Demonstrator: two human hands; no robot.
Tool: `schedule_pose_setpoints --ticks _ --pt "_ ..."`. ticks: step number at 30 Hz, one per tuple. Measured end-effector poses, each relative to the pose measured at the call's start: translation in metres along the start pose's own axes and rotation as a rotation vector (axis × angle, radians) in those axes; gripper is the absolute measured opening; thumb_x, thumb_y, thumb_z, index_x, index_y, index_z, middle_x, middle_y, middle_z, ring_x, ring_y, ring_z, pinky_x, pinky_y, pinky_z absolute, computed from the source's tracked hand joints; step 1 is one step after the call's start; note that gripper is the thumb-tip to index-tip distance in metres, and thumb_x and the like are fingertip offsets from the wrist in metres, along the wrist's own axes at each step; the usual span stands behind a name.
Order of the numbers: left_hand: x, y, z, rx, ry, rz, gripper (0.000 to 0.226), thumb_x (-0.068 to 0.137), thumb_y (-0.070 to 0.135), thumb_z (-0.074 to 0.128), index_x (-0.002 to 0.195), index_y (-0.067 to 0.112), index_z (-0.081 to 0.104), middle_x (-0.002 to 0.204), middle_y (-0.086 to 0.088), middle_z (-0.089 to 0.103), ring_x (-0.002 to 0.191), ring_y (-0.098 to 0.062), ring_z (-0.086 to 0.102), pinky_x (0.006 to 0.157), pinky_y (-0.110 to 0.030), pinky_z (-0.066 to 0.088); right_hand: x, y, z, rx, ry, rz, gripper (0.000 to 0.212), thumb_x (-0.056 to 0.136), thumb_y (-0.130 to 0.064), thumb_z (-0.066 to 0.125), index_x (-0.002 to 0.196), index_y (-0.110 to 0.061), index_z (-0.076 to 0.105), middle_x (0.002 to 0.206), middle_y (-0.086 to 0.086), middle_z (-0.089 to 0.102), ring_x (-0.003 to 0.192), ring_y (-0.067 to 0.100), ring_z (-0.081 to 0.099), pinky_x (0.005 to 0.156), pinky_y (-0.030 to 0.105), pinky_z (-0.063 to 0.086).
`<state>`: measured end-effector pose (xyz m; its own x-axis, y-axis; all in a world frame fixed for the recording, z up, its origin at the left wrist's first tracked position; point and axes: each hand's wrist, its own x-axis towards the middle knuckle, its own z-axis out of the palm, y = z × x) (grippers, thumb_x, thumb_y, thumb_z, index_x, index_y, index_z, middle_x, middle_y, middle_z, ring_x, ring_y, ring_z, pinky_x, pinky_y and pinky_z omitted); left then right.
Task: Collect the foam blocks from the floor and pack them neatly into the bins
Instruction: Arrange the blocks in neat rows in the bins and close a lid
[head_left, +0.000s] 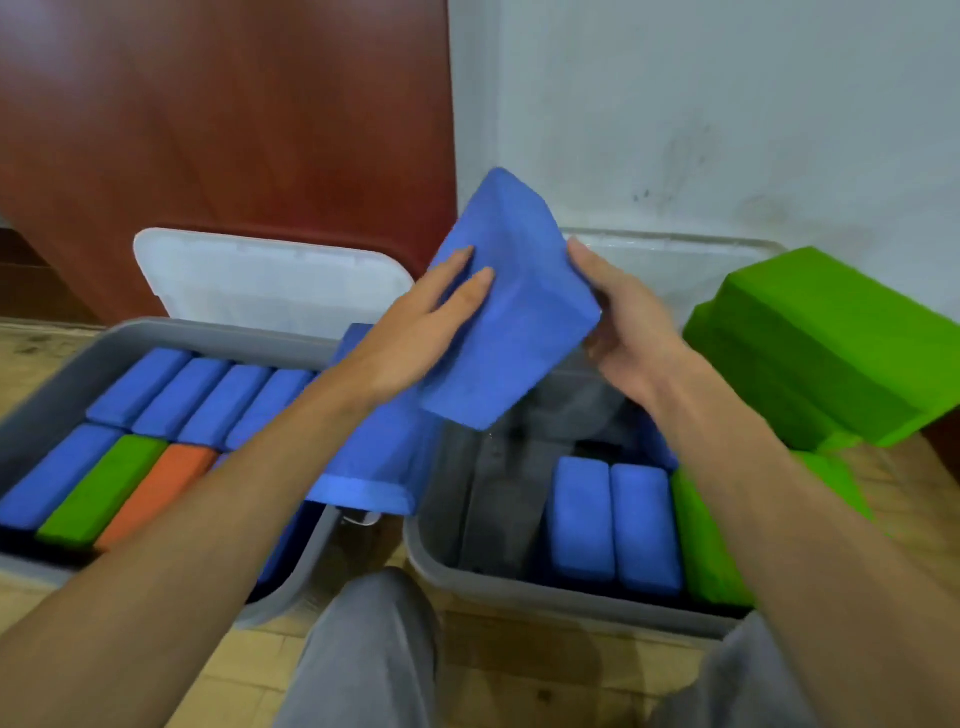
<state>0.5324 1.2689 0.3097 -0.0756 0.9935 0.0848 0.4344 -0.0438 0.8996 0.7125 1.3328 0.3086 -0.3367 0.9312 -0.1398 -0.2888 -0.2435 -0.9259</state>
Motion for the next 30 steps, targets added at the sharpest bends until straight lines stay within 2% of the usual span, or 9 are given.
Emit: schedule_pose_setpoints --ticks 4,8,12,14,18,21,24,26,30 --pt "0.024 0.001 0.042 -0.424 -0.265 -0.141 0.06 0.076 0.065 0.058 0.127 0.032 0.058 0.13 0.018 0.059 0.126 -0.002 0.05 0.106 -0.04 0.041 0.001 -0.033 -0.055 -0.092 0.048 -0.021 0.041 0.087 -0.051 0.058 0.104 -0.014 0.061 0.095 0.002 0.065 0.077 0.016 0.064 0.062 0.025 0.051" --pt "0.04 -0.002 0.084 -0.367 -0.316 -0.101 0.044 0.086 0.024 0.069 0.119 0.042 0.046 0.099 0.04 0.062 0.099 0.016 0.058 0.093 -0.028 0.051 -0.008 -0.035 -0.094 -0.329 -0.063 0.045 0.022 0.068 -0.042 0.075 0.08 -0.023 0.073 0.083 -0.008 0.07 0.078 0.009 0.062 0.074 0.032 0.048" --pt "0.051 -0.007 0.11 -0.354 -0.182 -0.166 0.056 0.084 0.042 0.066 0.134 0.024 0.048 0.123 0.005 0.061 0.107 -0.011 0.063 0.081 -0.034 0.058 -0.008 -0.029 -0.113 -0.467 -0.178 0.122 0.052 0.071 -0.01 0.078 0.12 -0.011 0.061 0.114 0.003 0.069 0.104 0.017 0.066 0.084 0.031 0.055" --pt "0.055 -0.012 0.119 -0.355 -0.107 -0.195 0.043 0.093 0.047 0.05 0.127 0.02 0.053 0.124 -0.003 0.061 0.106 -0.017 0.063 0.074 -0.034 0.058 0.0 -0.026 -0.114 -0.595 -0.102 0.119 0.05 0.079 -0.007 0.073 0.126 -0.008 0.057 0.118 0.005 0.068 0.108 0.019 0.065 0.088 0.03 0.054" --pt "0.06 -0.023 0.144 -0.279 -0.039 -0.212 0.036 0.099 0.046 0.036 0.112 0.02 0.057 0.107 0.002 0.065 0.096 -0.014 0.064 0.079 -0.037 0.056 0.014 -0.013 -0.118 -0.789 0.052 0.112 0.059 0.079 -0.019 0.076 0.13 -0.002 0.052 0.117 0.013 0.067 0.103 0.028 0.067 0.091 0.045 0.055" --pt "0.063 -0.036 0.168 -0.277 -0.057 -0.236 0.03 0.1 0.038 0.039 0.106 0.017 0.06 0.104 -0.001 0.066 0.09 -0.014 0.063 0.08 -0.032 0.052 0.016 0.006 -0.125 -0.941 0.109 0.144 0.056 0.077 -0.028 0.076 0.122 -0.001 0.056 0.112 0.017 0.066 0.1 0.03 0.068 0.085 0.049 0.057" --pt "0.06 -0.045 0.179 -0.298 -0.113 -0.252 0.029 0.087 0.03 0.057 0.113 0.017 0.062 0.114 -0.002 0.064 0.088 -0.008 0.064 0.072 -0.022 0.05 0.018 0.025 -0.134 -1.0 0.243 0.101 0.071 0.071 -0.045 0.075 0.124 -0.005 0.049 0.12 0.015 0.062 0.109 0.03 0.062 0.093 0.048 0.052" --pt "0.062 -0.051 0.181 -0.314 -0.116 -0.275 0.049 0.078 0.028 0.061 0.126 0.017 0.058 0.124 -0.005 0.061 0.091 -0.01 0.065 0.069 -0.022 0.05 0.016 0.031 -0.138 -1.005 0.381 0.029 0.054 0.082 -0.038 0.072 0.121 -0.007 0.049 0.115 0.011 0.061 0.104 0.027 0.06 0.092 0.041 0.051" --pt "0.064 -0.05 0.184 -0.351 -0.12 -0.292 0.049 0.087 0.021 0.064 0.133 0.012 0.049 0.119 -0.004 0.064 0.098 -0.015 0.066 0.078 -0.031 0.056 0.013 0.034 -0.142 -1.046 0.489 -0.062 0.031 0.086 -0.034 0.067 0.107 -0.012 0.062 0.106 0.01 0.068 0.099 0.029 0.064 0.082 0.047 0.055"
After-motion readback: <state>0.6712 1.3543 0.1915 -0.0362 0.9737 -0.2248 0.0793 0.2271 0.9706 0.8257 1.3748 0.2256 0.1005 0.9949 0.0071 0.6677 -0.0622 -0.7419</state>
